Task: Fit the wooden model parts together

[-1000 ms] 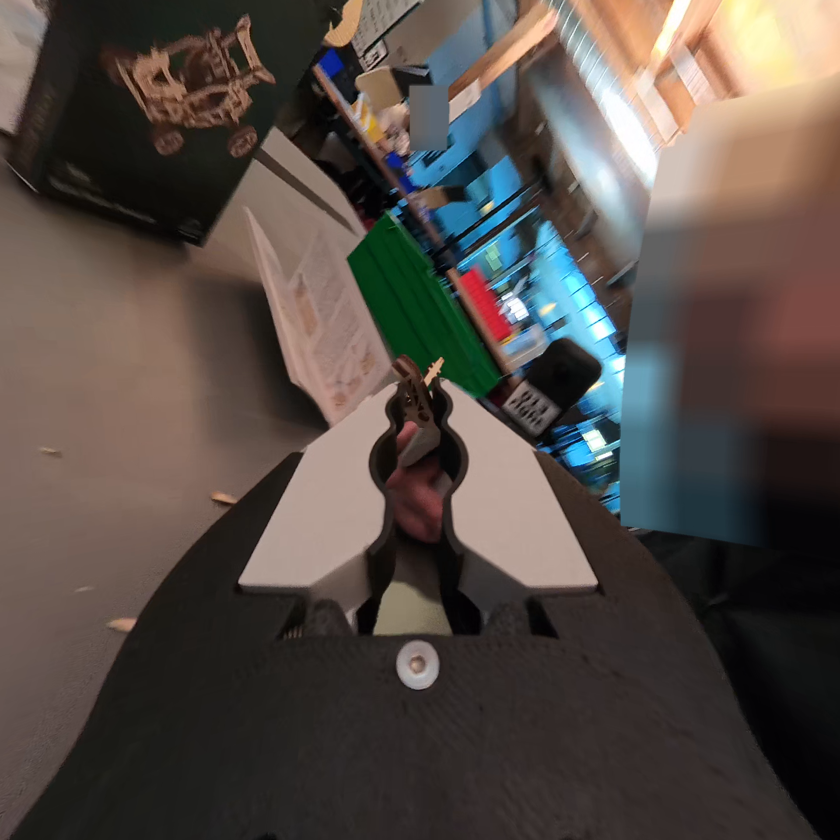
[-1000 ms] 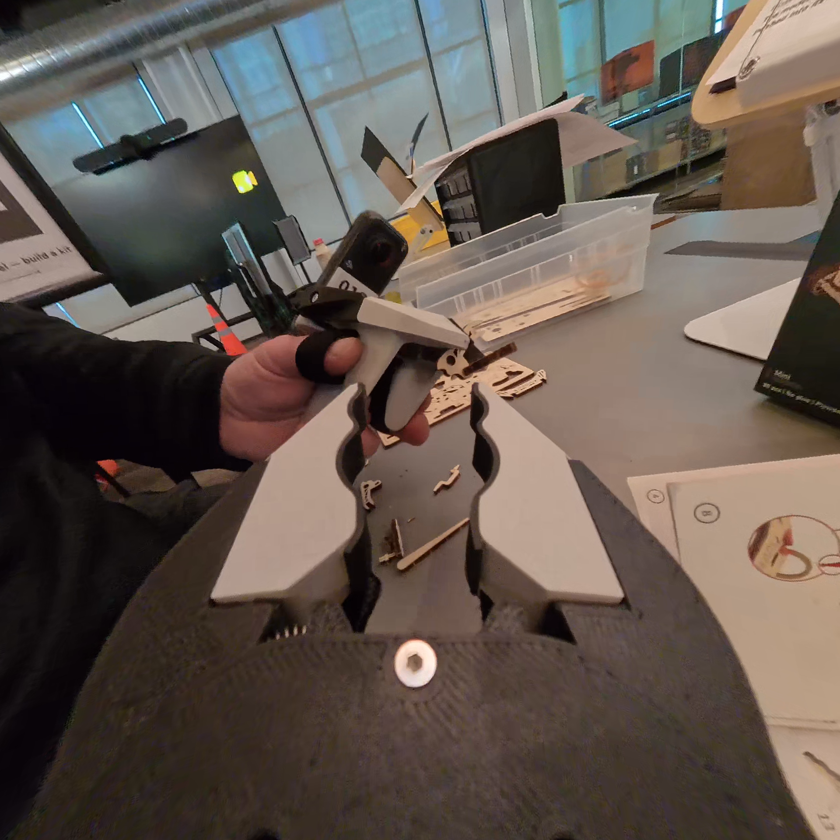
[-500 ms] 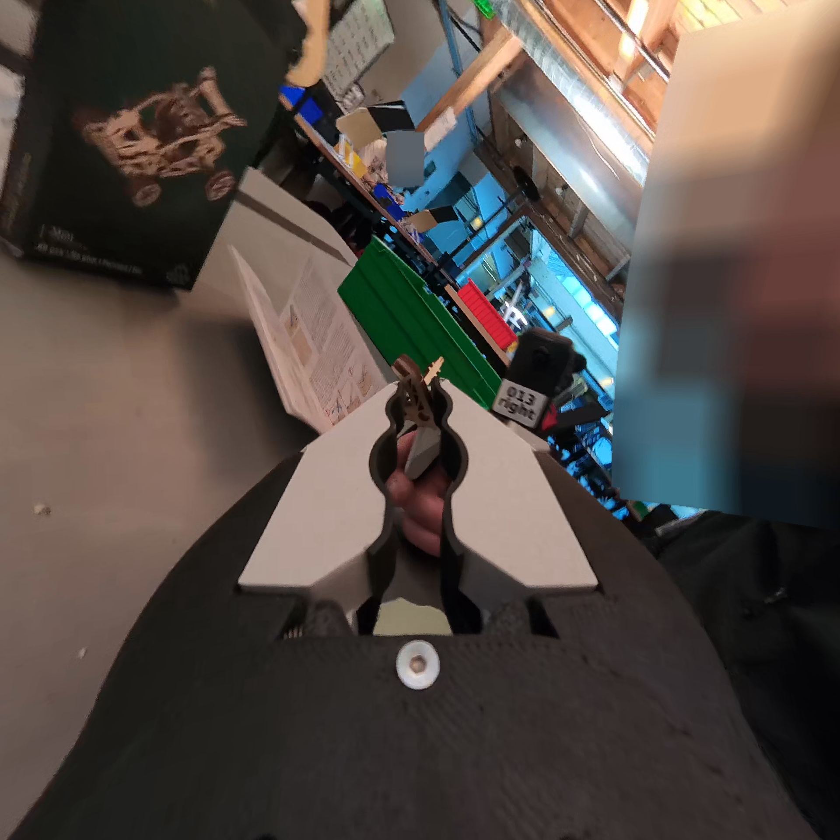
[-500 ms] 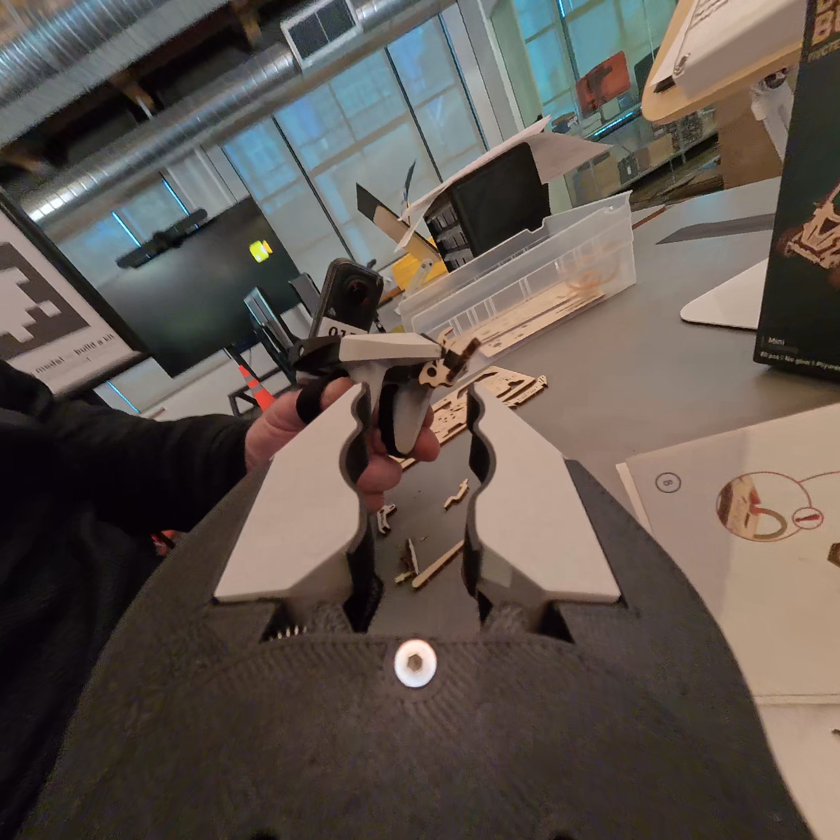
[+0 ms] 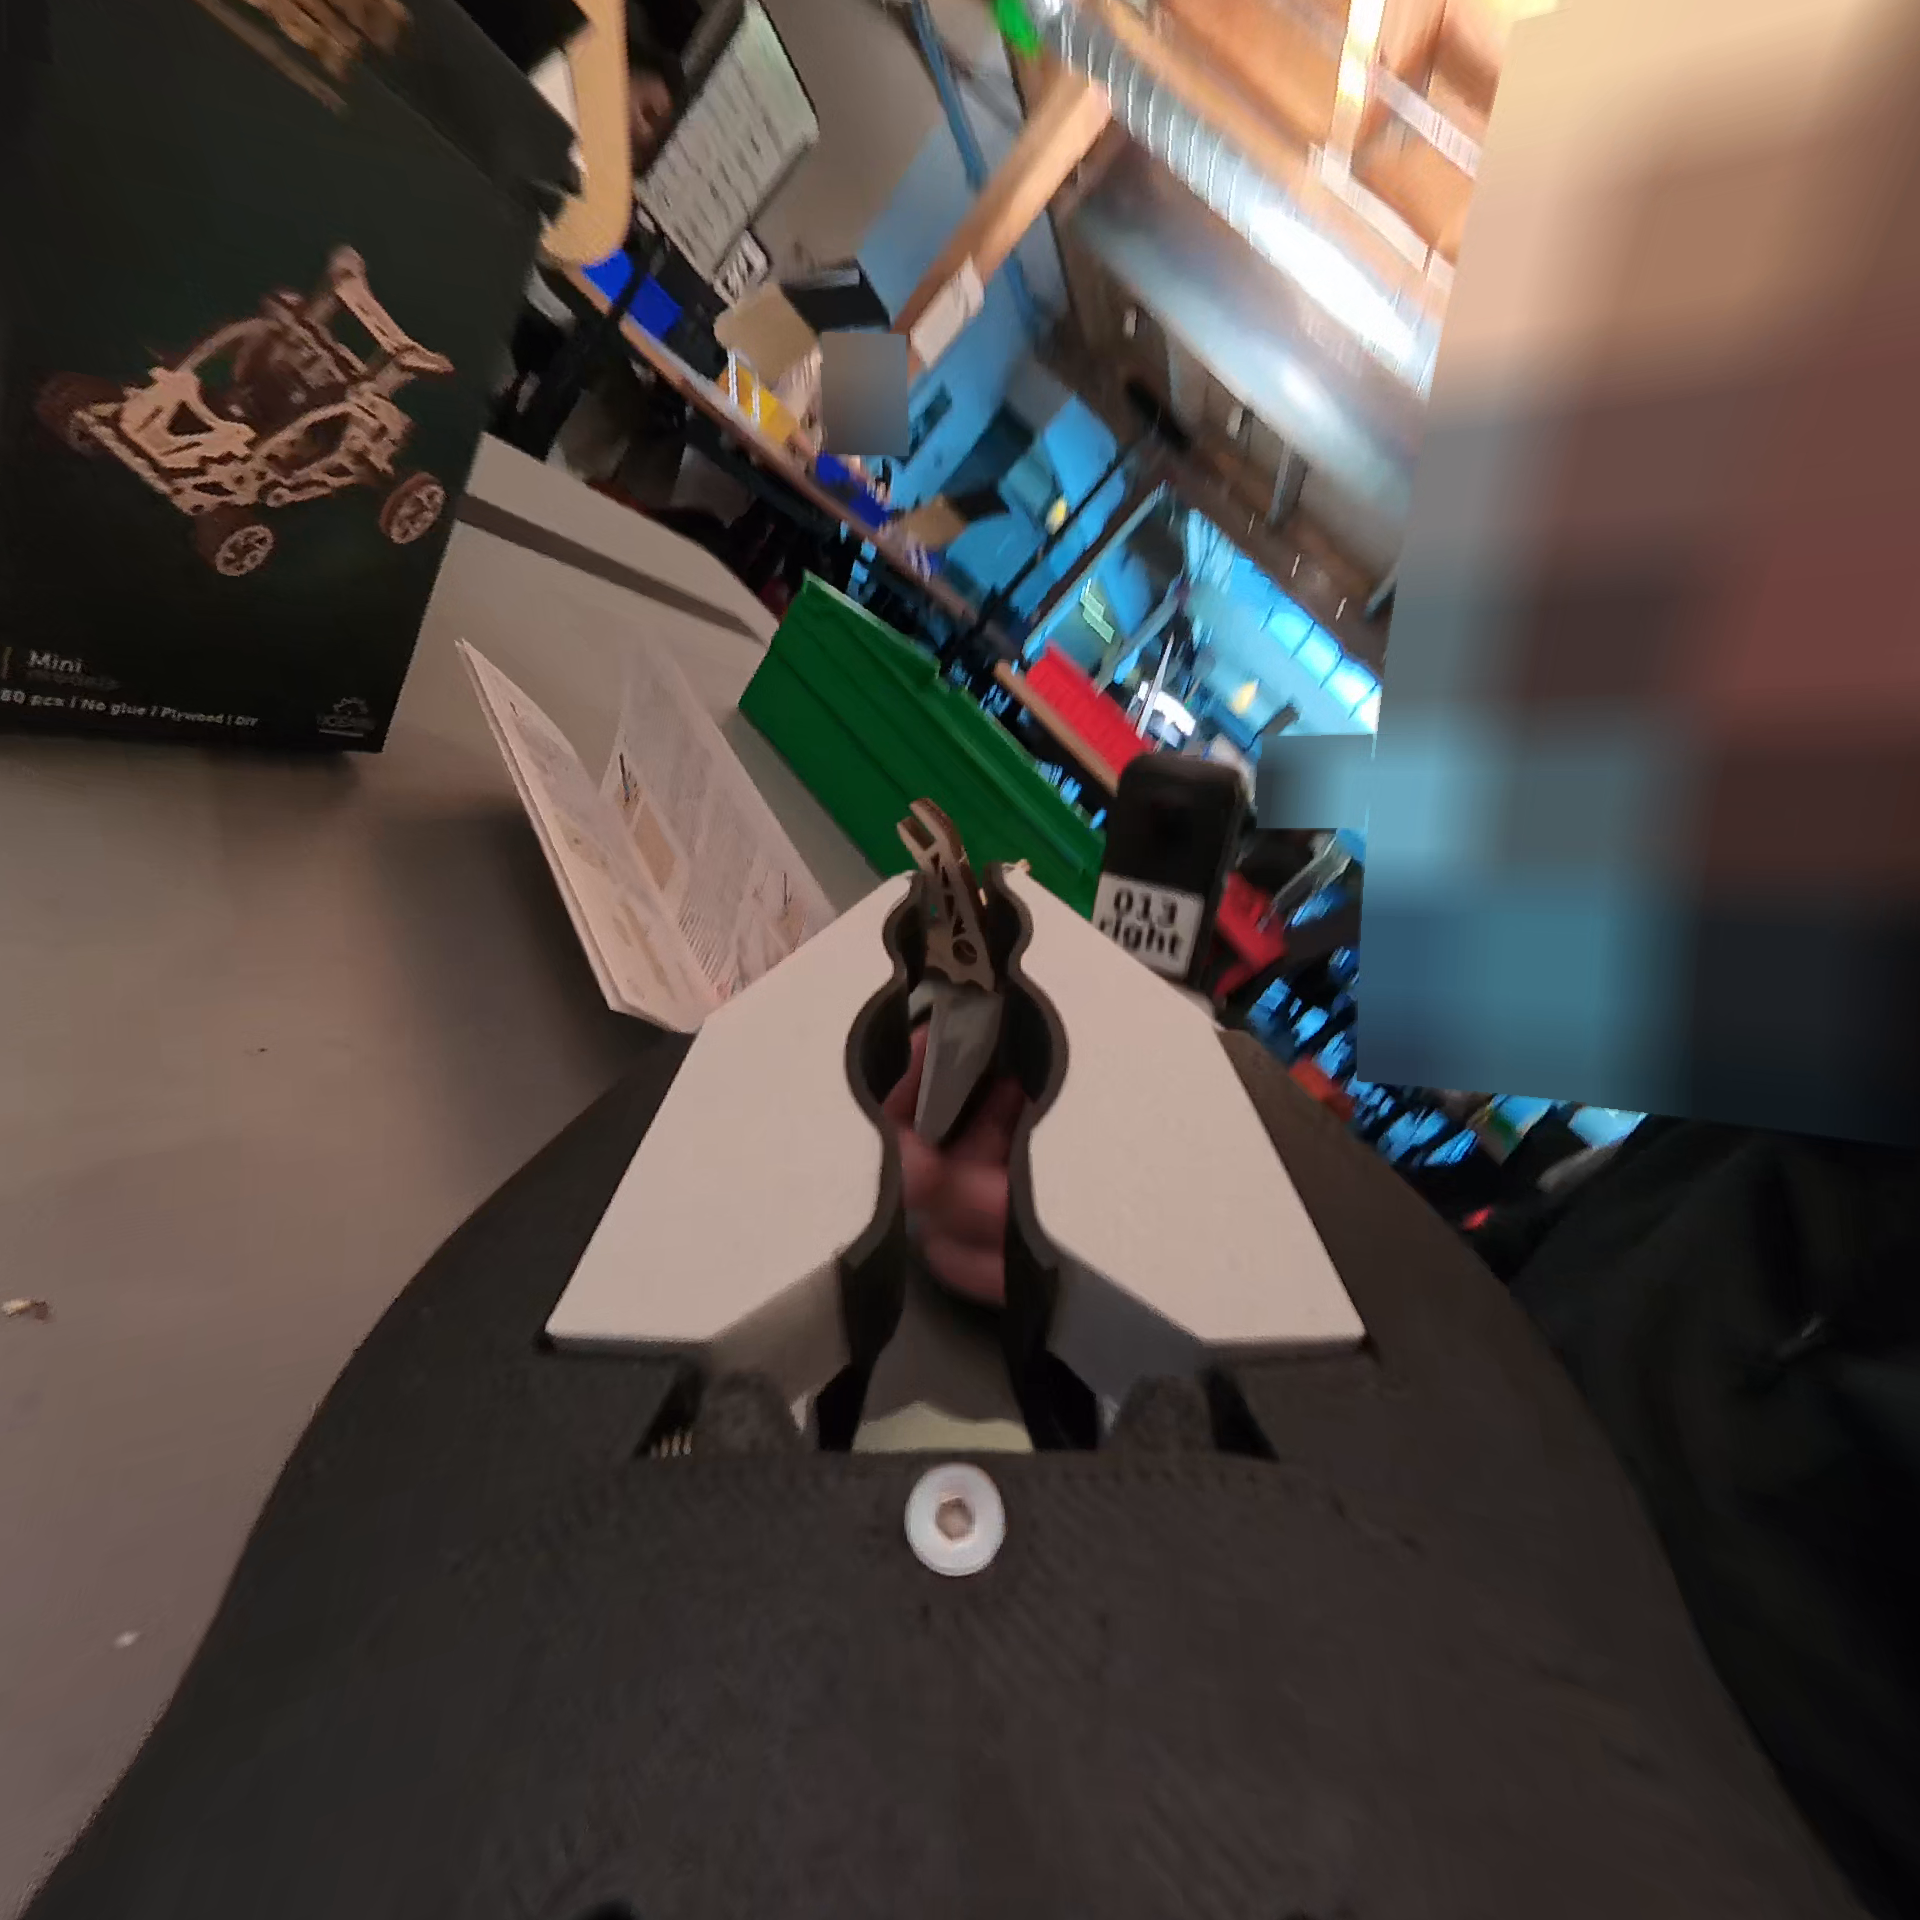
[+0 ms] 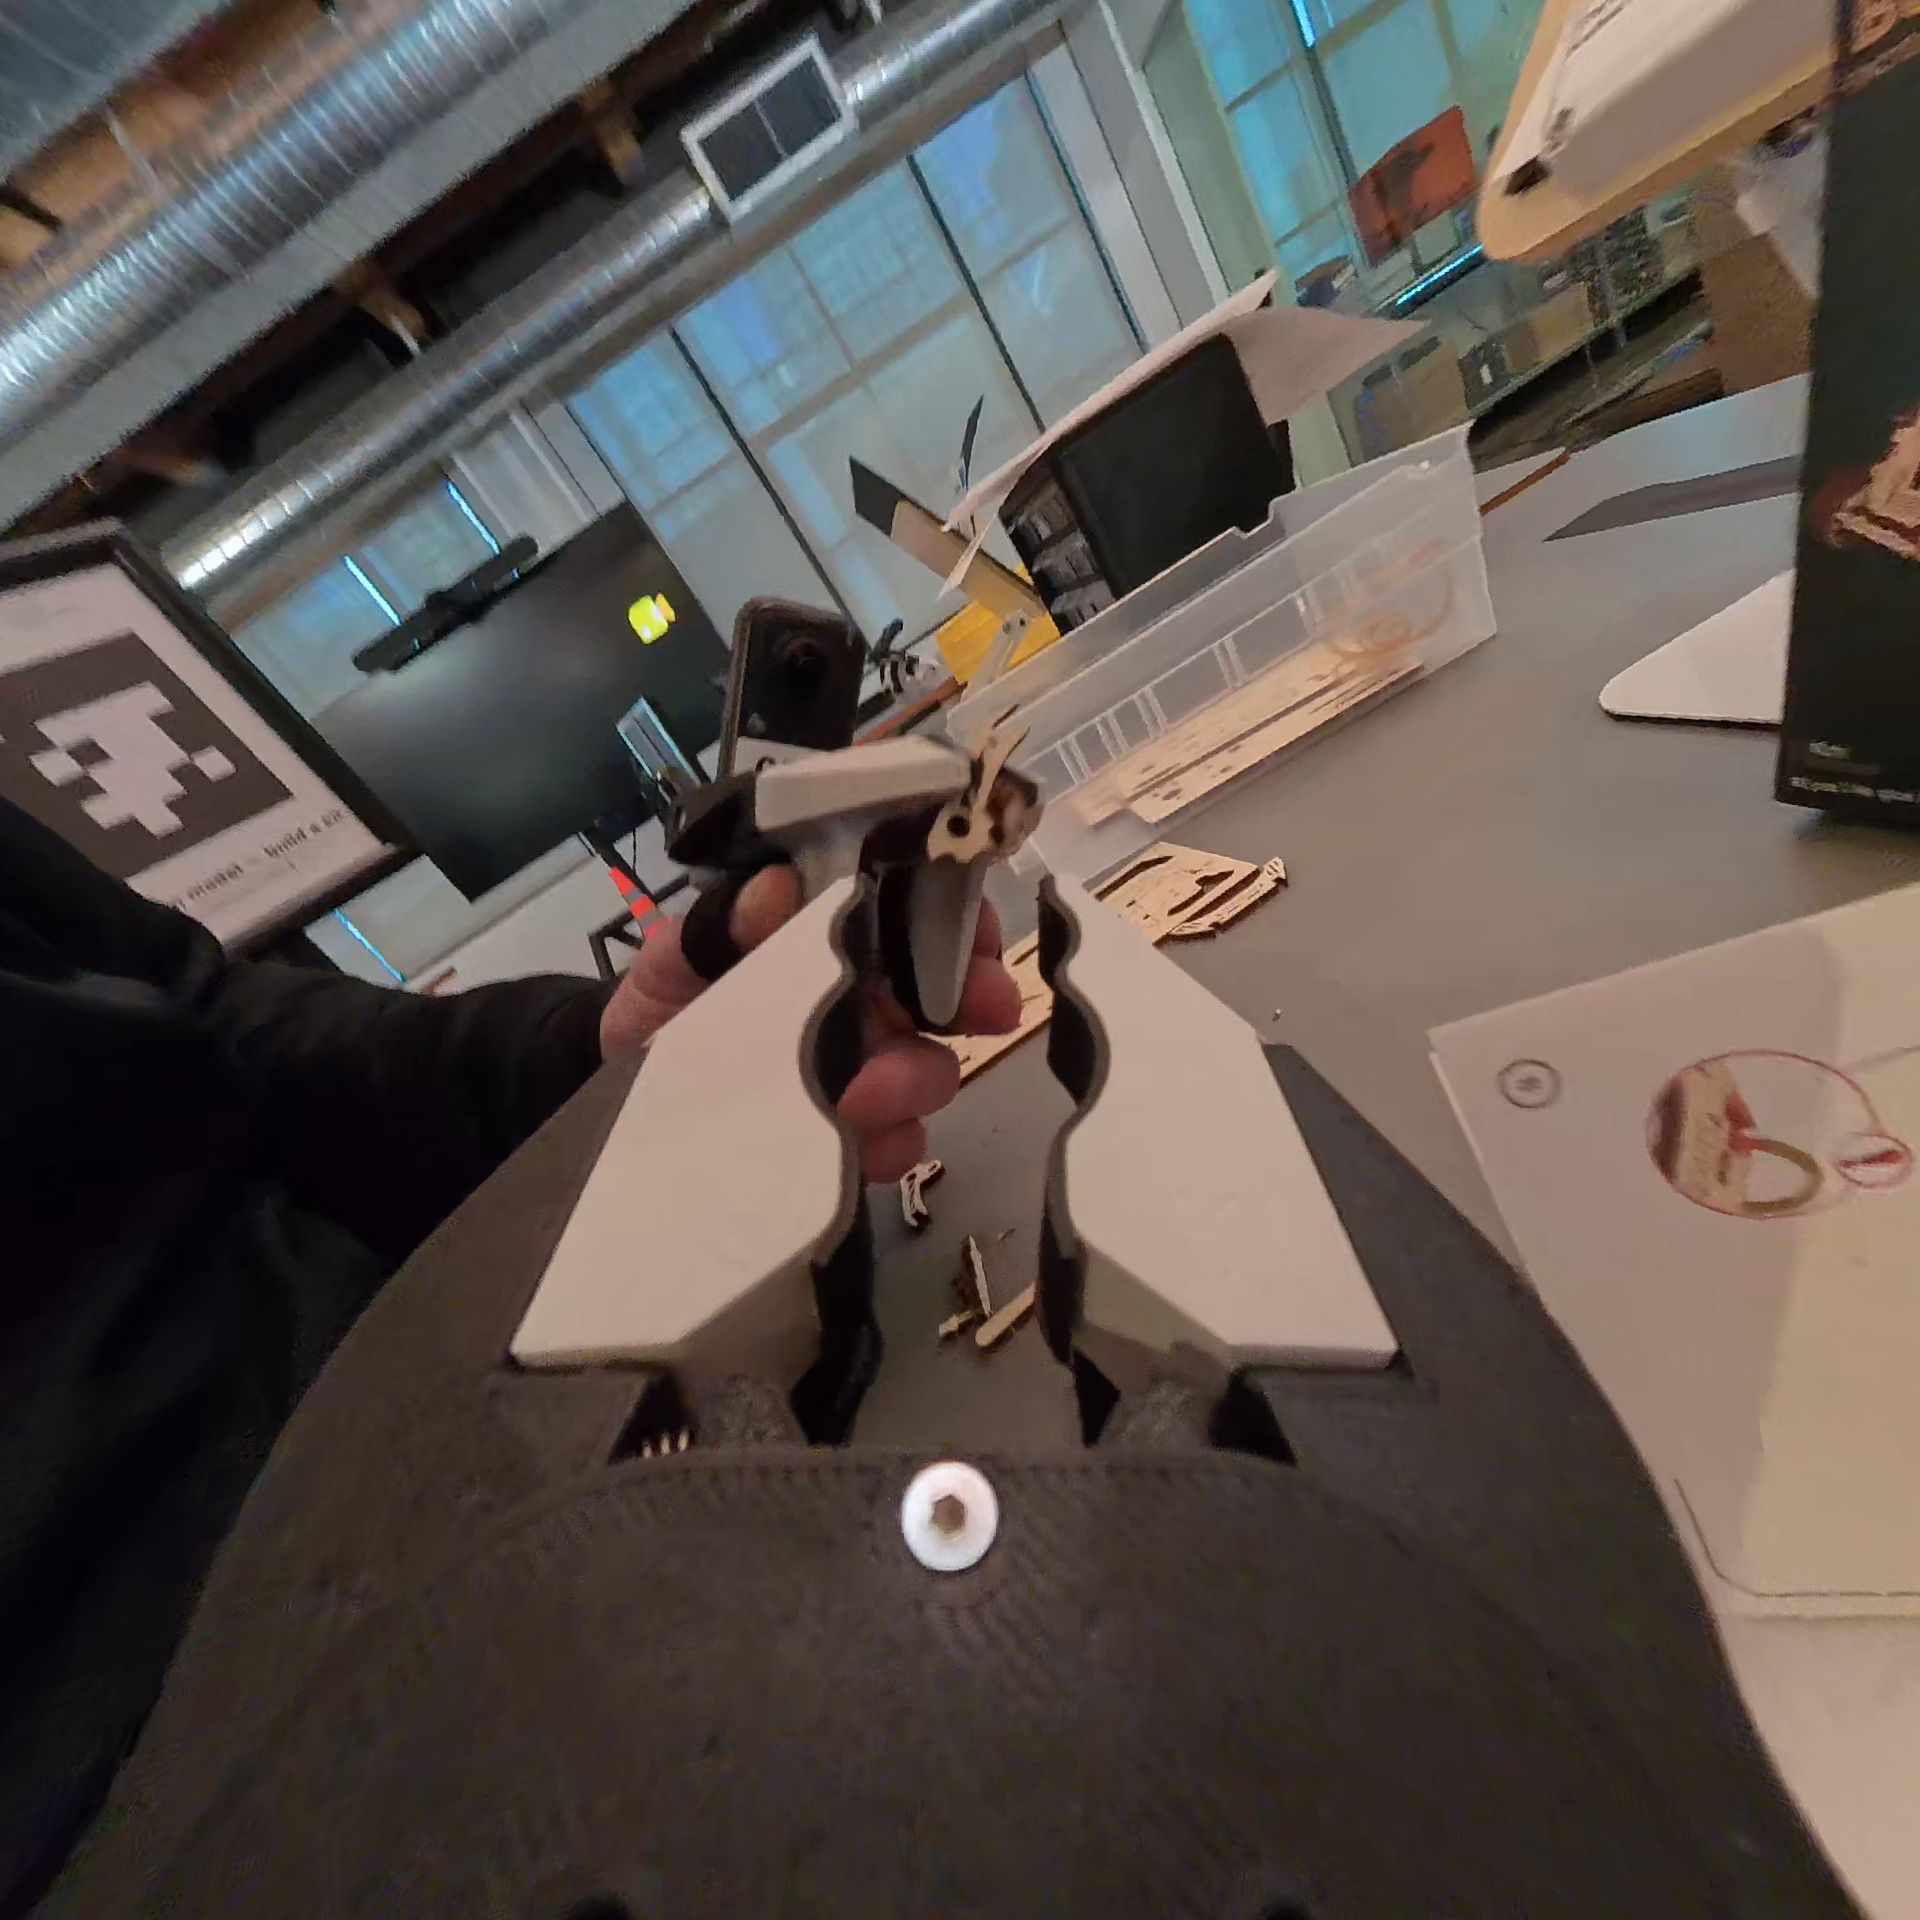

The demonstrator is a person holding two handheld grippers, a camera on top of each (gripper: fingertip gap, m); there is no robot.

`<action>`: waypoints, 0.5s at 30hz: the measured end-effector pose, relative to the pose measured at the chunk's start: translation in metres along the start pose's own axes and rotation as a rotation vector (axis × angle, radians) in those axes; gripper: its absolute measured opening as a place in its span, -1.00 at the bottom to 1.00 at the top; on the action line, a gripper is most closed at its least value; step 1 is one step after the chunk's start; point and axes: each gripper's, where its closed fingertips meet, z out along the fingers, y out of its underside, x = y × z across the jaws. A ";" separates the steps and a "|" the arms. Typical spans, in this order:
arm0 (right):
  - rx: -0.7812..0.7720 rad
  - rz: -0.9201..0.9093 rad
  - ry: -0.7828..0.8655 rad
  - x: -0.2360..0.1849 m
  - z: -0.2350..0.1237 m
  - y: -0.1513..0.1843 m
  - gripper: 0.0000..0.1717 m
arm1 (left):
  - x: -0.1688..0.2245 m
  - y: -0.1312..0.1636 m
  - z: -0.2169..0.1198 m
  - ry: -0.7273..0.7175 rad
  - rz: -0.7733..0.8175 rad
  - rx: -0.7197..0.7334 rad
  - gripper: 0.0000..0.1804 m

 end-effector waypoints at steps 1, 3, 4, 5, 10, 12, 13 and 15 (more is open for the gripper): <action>0.000 -0.028 0.006 -0.002 0.001 0.000 -0.67 | 0.001 -0.001 0.000 0.004 -0.017 0.013 -0.91; -0.001 -0.066 0.028 -0.002 0.003 0.001 -0.70 | 0.001 0.003 0.001 0.002 -0.026 0.009 -0.91; -0.010 -0.050 0.018 -0.002 0.004 0.003 -0.70 | 0.002 0.004 0.001 0.000 -0.025 0.012 -0.91; -0.012 -0.025 0.000 -0.004 0.005 0.003 -0.71 | 0.003 0.005 0.002 0.004 -0.023 0.013 -0.91; 0.014 0.031 -0.005 -0.001 0.002 0.001 -0.83 | 0.007 0.007 0.004 0.044 -0.066 0.042 -0.90; 0.025 0.016 0.008 0.000 0.001 -0.001 -0.84 | 0.007 0.006 0.007 0.053 -0.079 0.046 -0.90; 0.027 0.003 0.012 0.000 0.000 -0.002 -0.84 | 0.008 0.006 0.008 0.060 -0.078 0.044 -0.90; 0.030 -0.009 0.000 -0.002 -0.002 -0.003 -0.94 | 0.008 0.004 0.010 0.057 -0.091 0.052 -0.90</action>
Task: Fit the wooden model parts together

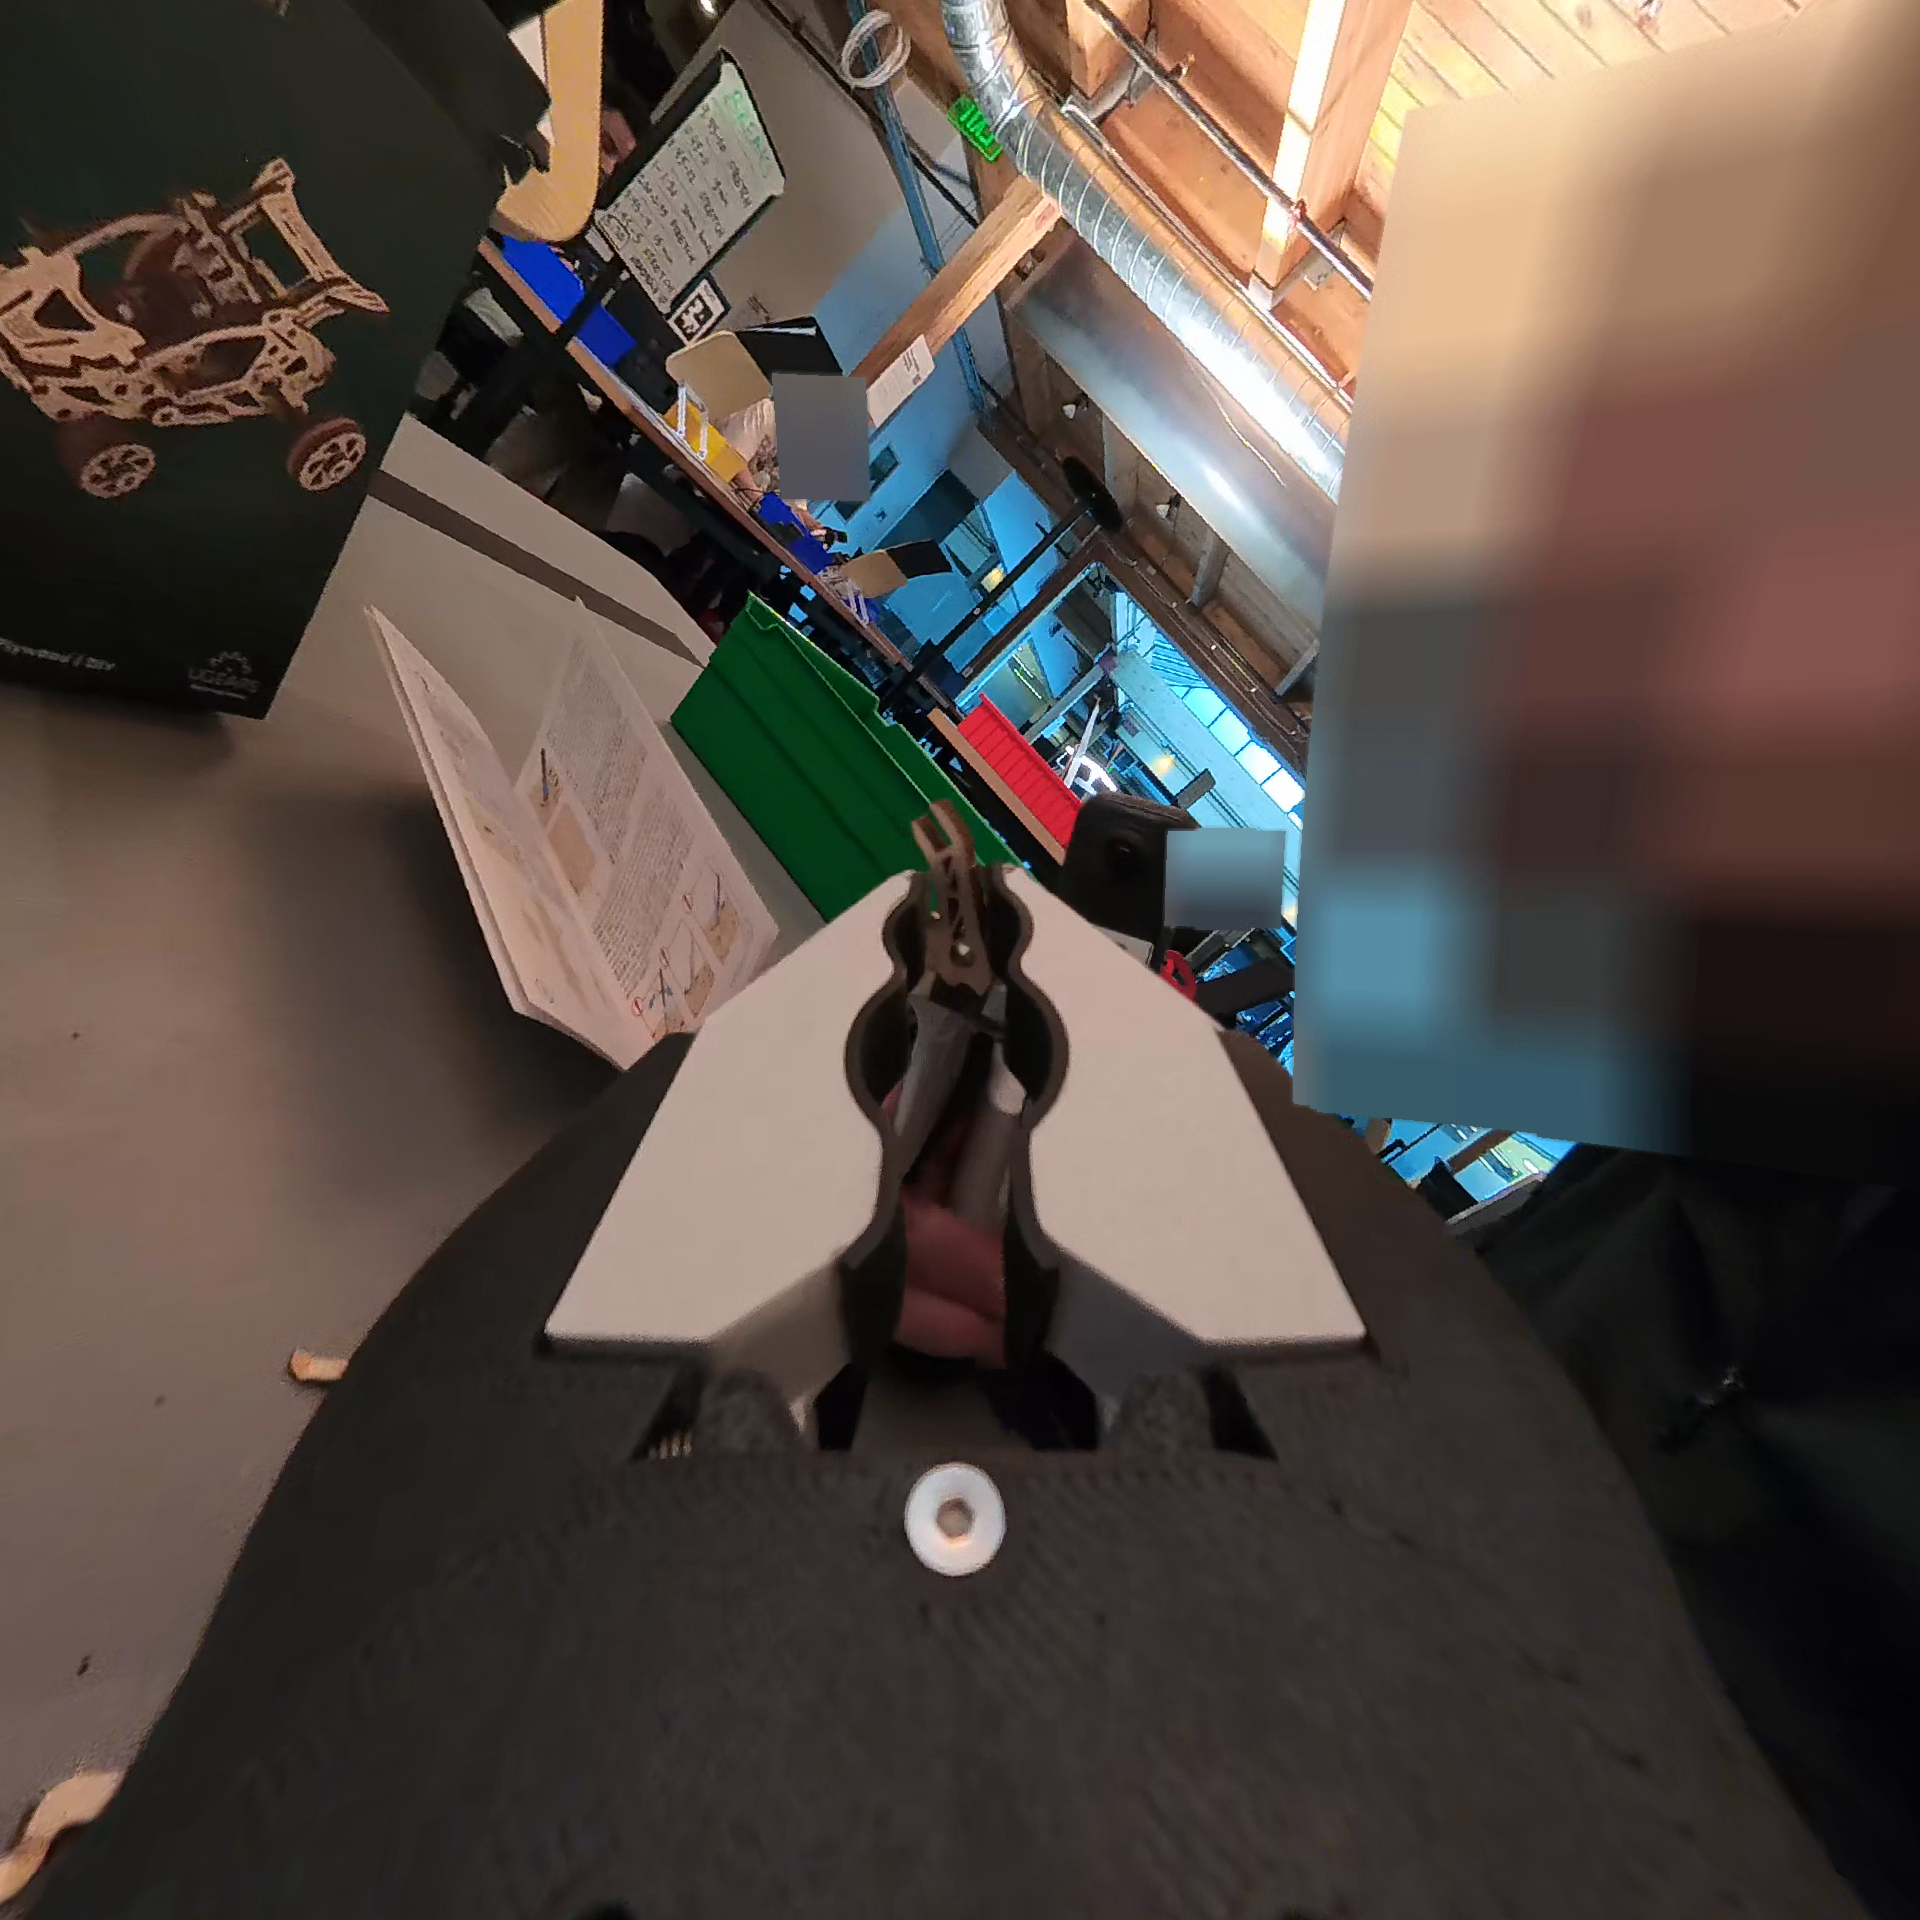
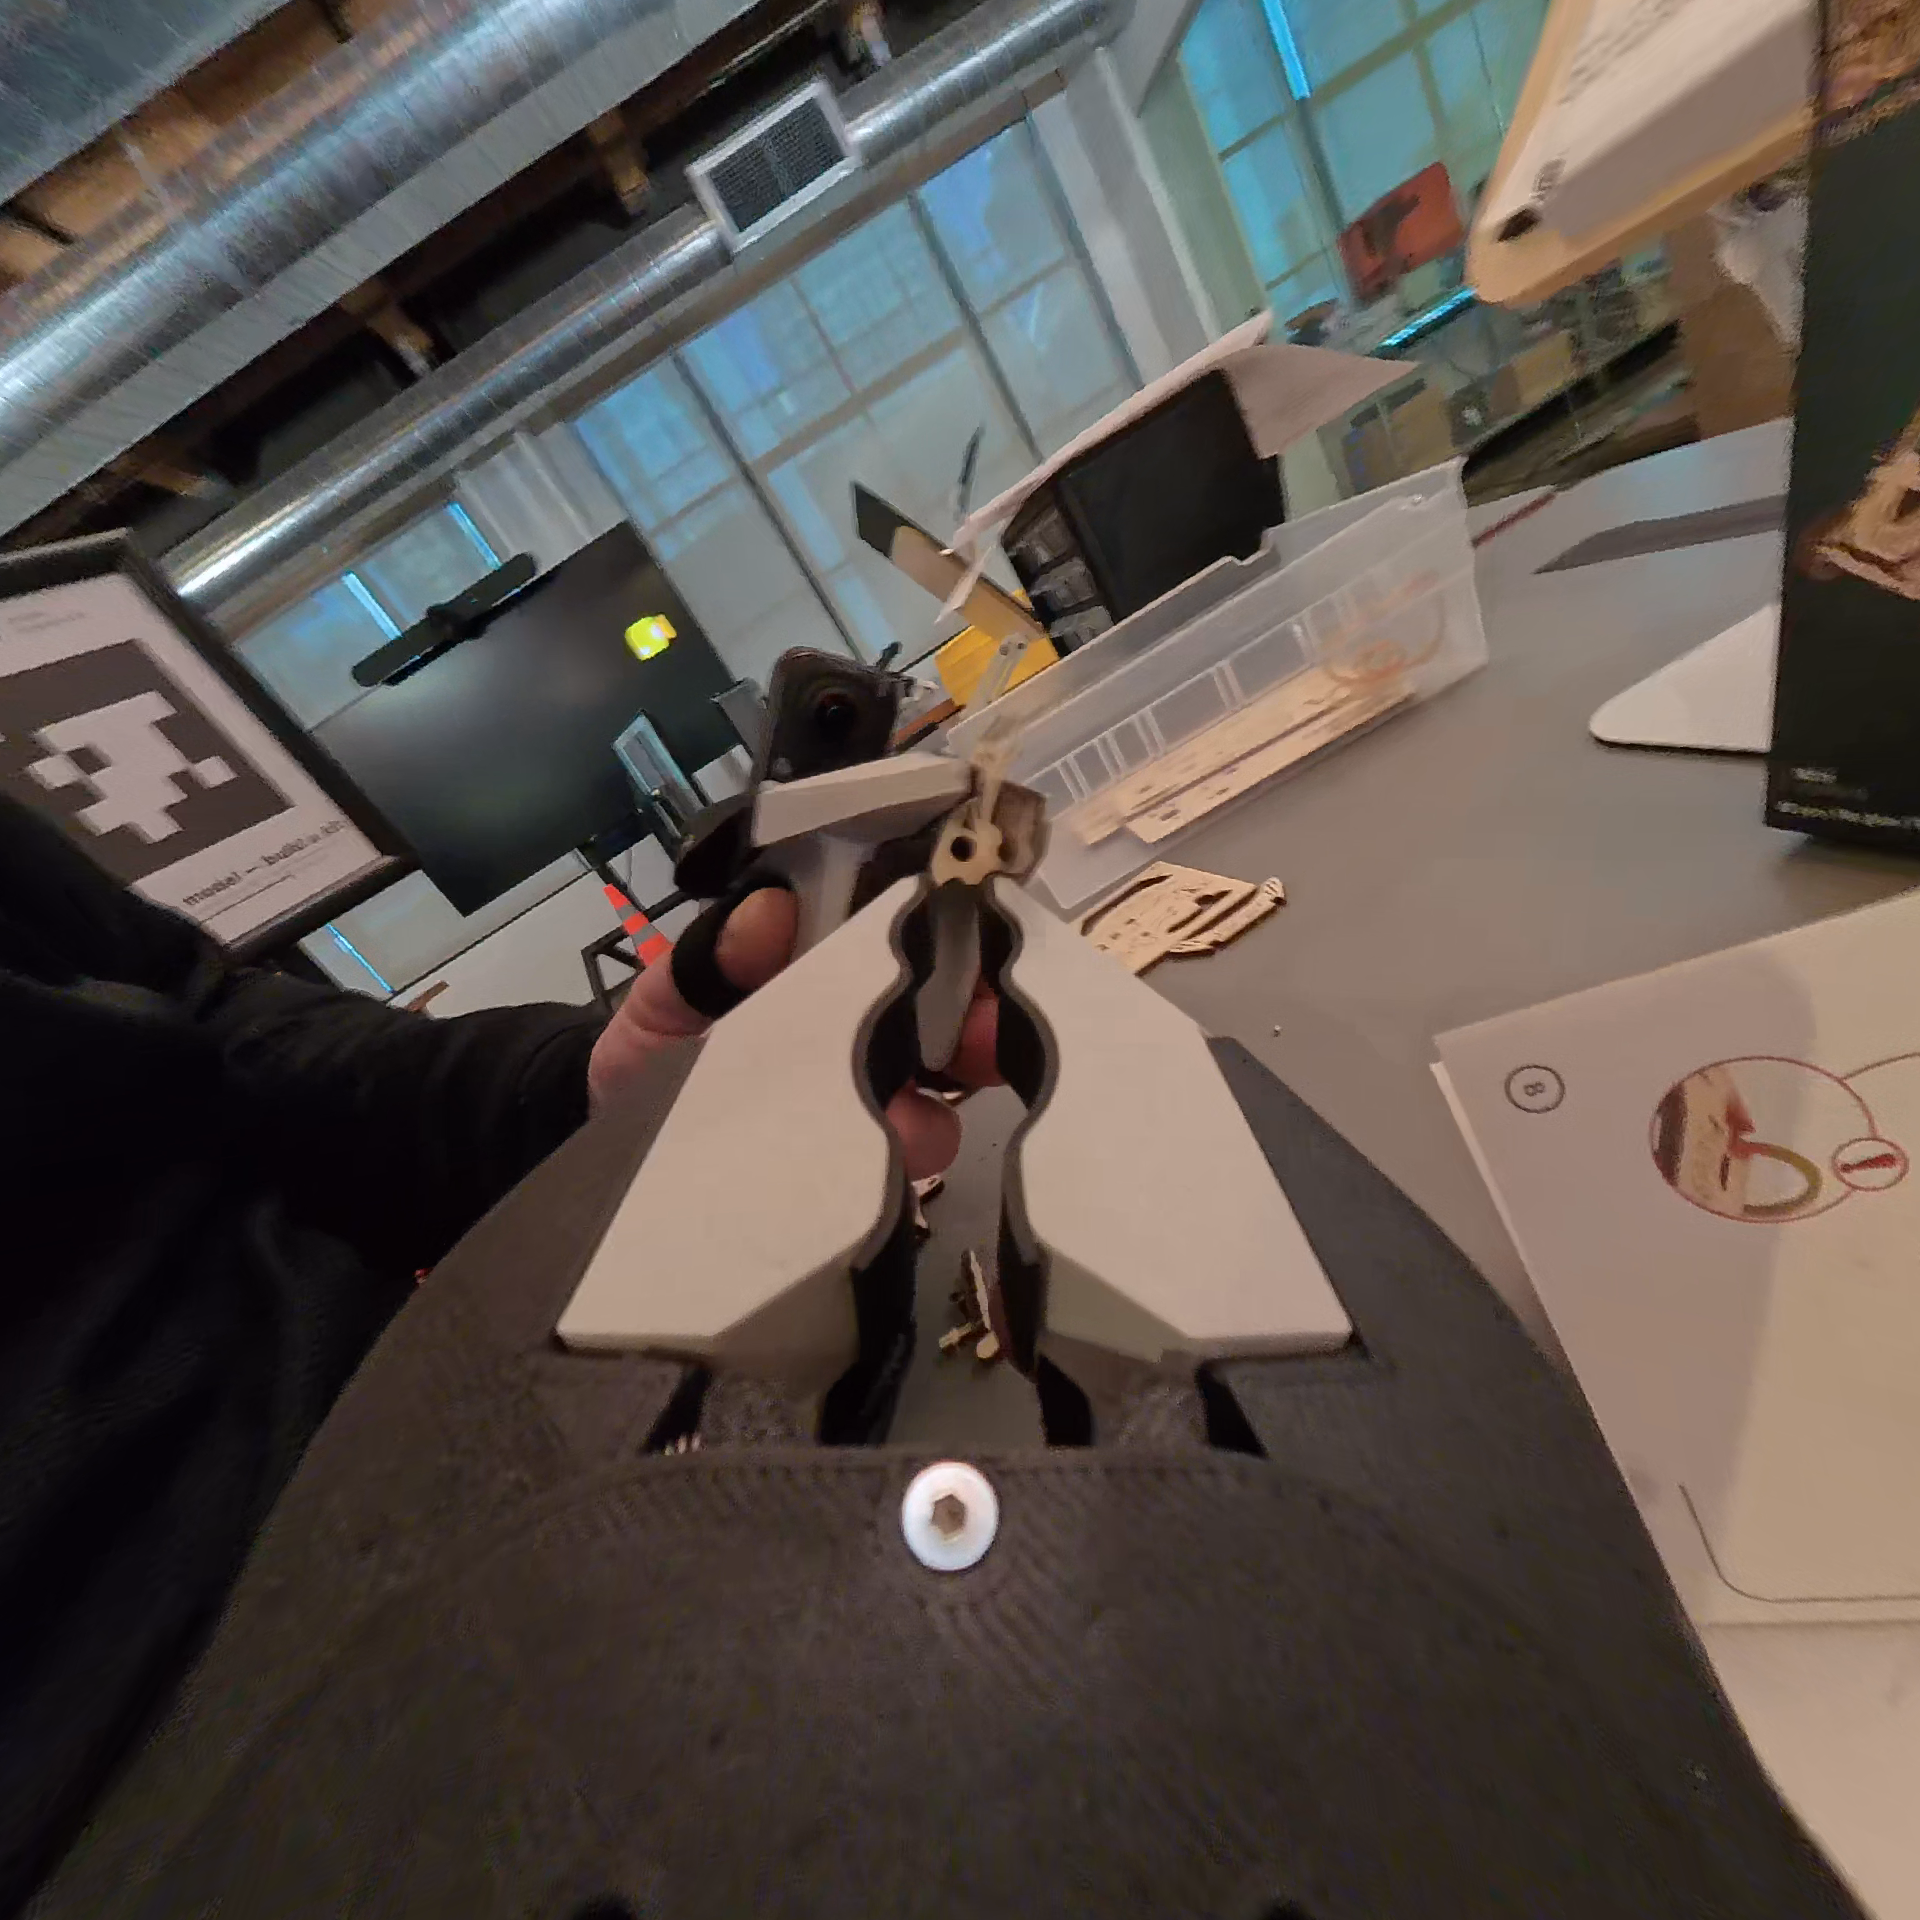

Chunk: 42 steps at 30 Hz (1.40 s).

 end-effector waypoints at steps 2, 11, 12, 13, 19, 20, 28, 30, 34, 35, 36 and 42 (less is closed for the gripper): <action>0.004 -0.009 0.005 0.000 -0.001 -0.001 -0.94 | 0.001 0.000 0.001 0.008 -0.005 -0.004 -0.90; -0.030 -0.198 0.121 0.007 -0.002 0.001 -0.95 | -0.005 0.000 0.001 -0.048 -0.046 -0.011 -0.92; -0.041 -0.256 0.151 0.008 -0.002 0.001 -0.94 | -0.006 0.000 0.001 -0.054 -0.060 -0.008 -0.93; -0.056 -0.311 0.185 0.010 -0.002 0.003 -0.94 | -0.009 0.001 0.001 -0.072 -0.073 -0.008 -0.93; -0.129 -0.596 0.303 0.013 -0.003 0.008 -0.97 | -0.020 0.001 -0.002 -0.148 -0.218 0.029 -0.93; -0.139 -0.638 0.319 0.014 -0.003 0.009 -0.93 | -0.021 0.002 -0.002 -0.164 -0.229 0.030 -0.93; -0.231 -1.048 0.475 0.018 0.000 0.012 -0.92 | -0.027 0.009 -0.005 -0.233 -0.329 0.036 -0.93; -0.240 -1.085 0.492 0.018 0.000 0.012 -0.94 | -0.025 0.011 -0.004 -0.239 -0.341 0.036 -0.93; -0.219 -1.095 0.496 0.016 -0.002 0.007 -0.98 | -0.022 0.011 -0.004 -0.220 -0.361 0.055 -0.91; -0.206 -1.077 0.486 0.015 -0.003 0.006 -0.98 | -0.021 0.011 -0.004 -0.212 -0.358 0.052 -0.85; -0.195 -1.041 0.464 0.014 -0.004 0.006 -0.98 | -0.021 0.012 -0.004 -0.212 -0.351 0.045 -0.79; -0.115 -0.736 0.229 0.002 -0.016 -0.003 -0.99 | -0.017 0.009 -0.013 -0.253 -0.082 -0.058 -0.63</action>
